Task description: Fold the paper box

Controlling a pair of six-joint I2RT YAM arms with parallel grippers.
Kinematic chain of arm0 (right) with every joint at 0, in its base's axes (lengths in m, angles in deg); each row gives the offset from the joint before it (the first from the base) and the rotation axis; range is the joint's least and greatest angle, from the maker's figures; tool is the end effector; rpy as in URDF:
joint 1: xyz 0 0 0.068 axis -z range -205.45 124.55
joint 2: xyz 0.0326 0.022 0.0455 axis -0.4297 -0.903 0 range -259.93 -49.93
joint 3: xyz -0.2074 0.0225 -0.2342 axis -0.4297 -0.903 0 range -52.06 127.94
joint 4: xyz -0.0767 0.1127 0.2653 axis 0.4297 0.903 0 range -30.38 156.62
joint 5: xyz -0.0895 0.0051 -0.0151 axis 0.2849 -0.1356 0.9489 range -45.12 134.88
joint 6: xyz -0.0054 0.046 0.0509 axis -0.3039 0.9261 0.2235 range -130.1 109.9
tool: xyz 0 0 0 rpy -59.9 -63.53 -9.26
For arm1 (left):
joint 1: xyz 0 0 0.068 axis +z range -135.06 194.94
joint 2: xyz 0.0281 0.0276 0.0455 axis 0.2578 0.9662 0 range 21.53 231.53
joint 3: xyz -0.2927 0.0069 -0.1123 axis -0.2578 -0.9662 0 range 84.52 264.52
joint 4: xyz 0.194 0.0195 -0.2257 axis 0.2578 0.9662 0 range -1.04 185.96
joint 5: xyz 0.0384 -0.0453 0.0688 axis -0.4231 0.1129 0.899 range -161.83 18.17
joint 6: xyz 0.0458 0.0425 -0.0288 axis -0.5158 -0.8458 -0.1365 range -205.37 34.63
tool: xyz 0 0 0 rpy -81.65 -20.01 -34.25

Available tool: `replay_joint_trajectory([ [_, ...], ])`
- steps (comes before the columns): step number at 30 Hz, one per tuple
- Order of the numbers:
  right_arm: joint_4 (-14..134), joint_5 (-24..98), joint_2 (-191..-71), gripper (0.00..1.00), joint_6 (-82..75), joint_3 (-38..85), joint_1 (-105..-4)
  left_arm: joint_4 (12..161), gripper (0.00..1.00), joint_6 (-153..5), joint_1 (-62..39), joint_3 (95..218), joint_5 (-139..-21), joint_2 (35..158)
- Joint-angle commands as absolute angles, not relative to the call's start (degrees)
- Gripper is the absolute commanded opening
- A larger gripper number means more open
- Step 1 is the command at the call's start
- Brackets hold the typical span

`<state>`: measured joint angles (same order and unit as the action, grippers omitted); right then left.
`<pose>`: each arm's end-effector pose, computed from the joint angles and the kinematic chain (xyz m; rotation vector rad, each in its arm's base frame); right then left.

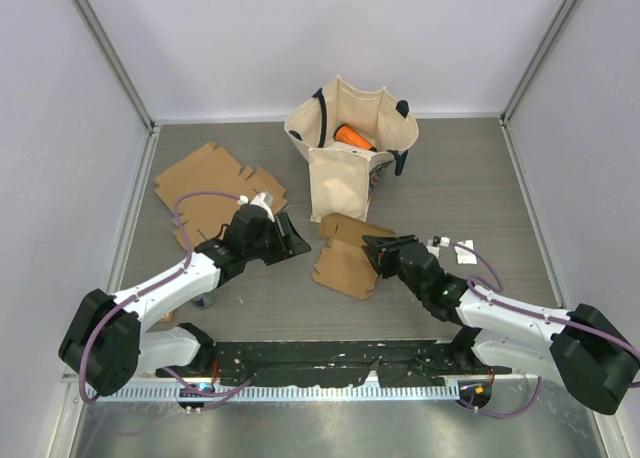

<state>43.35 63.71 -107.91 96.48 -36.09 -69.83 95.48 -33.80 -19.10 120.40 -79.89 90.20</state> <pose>0.1719 0.1431 0.1725 1.3666 1.8108 1.2782 0.2276 -0.1630 0.2134 -0.2902 2.4133 -0.9073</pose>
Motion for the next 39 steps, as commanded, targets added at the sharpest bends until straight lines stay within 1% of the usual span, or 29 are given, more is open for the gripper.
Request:
replay_joint_trajectory([
  [1, 41.5, 64.5, -107.5, 0.32, 95.5, -35.1, -69.4, 91.6, 0.59, -35.0, -19.1, 121.7, -80.6, 90.0],
  [4, 38.4, 64.0, -108.9, 0.26, 96.2, -36.7, -68.7, 91.5, 0.59, -35.0, -19.0, 121.7, -80.9, 89.9],
  [6, 35.7, 62.7, -109.6, 0.29, 94.8, -37.0, -68.1, 91.8, 0.6, -35.0, -19.0, 121.8, -80.7, 89.7],
  [7, 36.2, 61.6, -109.6, 0.32, 92.7, -35.9, -67.5, 91.9, 0.61, -35.1, -19.0, 121.9, -80.9, 89.8],
  [8, 38.3, 60.3, -109.6, 0.37, 88.4, -34.1, -66.6, 91.9, 0.63, -35.4, -19.0, 122.4, -81.6, 90.0],
  [9, 45.3, 57.8, -109.1, 0.41, 79.3, -29.3, -64.4, 92.3, 0.64, -36.0, -19.1, 122.9, -81.9, 90.3],
  [10, 47.7, 57.0, -109.2, 0.47, 72.3, -27.2, -63.7, 93.0, 0.65, -36.9, -19.0, 123.7, -82.2, 91.3],
  [11, 47.8, 54.9, -109.5, 0.55, 65.0, -25.7, -63.0, 94.3, 0.65, -39.0, -19.0, 125.4, -82.4, 91.8],
  [12, 47.7, 51.5, -109.9, 0.55, 51.6, -24.6, -59.8, 94.8, 0.66, -39.8, -19.1, 126.2, -81.7, 92.4],
  [13, 48.8, 46.4, -110.0, 0.55, 47.0, -22.3, -58.7, 95.4, 0.66, -40.7, -19.1, 127.1, -81.2, 93.0],
  [14, 48.5, 43.7, -109.9, 0.55, 43.3, -21.8, -57.5, 96.4, 0.66, -42.2, -19.2, 129.6, -80.5, 95.4],
  [15, 51.9, 42.4, -109.4, 0.56, 36.3, -20.0, -56.3, 97.6, 0.65, -44.1, -19.2, 131.0, -78.8, 96.9],
  [16, 53.0, 39.8, -108.7, 0.58, 32.9, -19.2, -55.2, 98.0, 0.63, -45.4, -19.2, 132.3, -78.4, 98.5],
  [17, 53.6, 37.9, -108.6, 0.67, 28.7, -18.2, -54.8, 97.9, 0.61, -46.1, -19.2, 134.8, -78.4, 101.7],
  [18, 59.0, 37.2, -109.0, 0.75, 25.5, -14.8, -54.6, 97.7, 0.6, -47.1, -19.5, 135.8, -77.9, 102.9],
  [19, 62.7, 38.4, -109.6, 0.75, 21.9, -13.1, -54.5, 97.0, 0.58, -47.8, -20.0, 136.5, -77.0, 104.3],
  [21, 66.1, 39.7, -109.8, 0.75, 20.6, -11.2, -54.2, 94.8, 0.57, -49.9, -22.0, 137.9, -72.3, 107.5],
  [25, 68.1, 38.9, -109.5, 0.75, 20.7, -9.8, -54.2, 93.6, 0.54, -52.5, -23.7, 140.1, -67.9, 111.4],
  [30, 68.2, 37.6, -110.3, 0.75, 22.6, -10.6, -54.1, 89.8, 0.52, -55.3, -25.2, 140.3, -65.7, 113.9],
  [32, 68.3, 36.7, -111.4, 0.74, 24.7, -10.6, -54.0, 89.2, 0.49, -56.2, -25.2, 140.0, -64.7, 114.6],
  [36, 67.7, 33.6, -113.5, 0.73, 33.6, -10.8, -53.9, 86.4, 0.48, -57.4, -25.2, 141.0, -63.9, 116.5],
  [39, 66.4, 31.8, -113.6, 0.73, 35.9, -11.6, -53.9, 84.2, 0.43, -57.9, -25.2, 141.8, -65.1, 118.0],
])
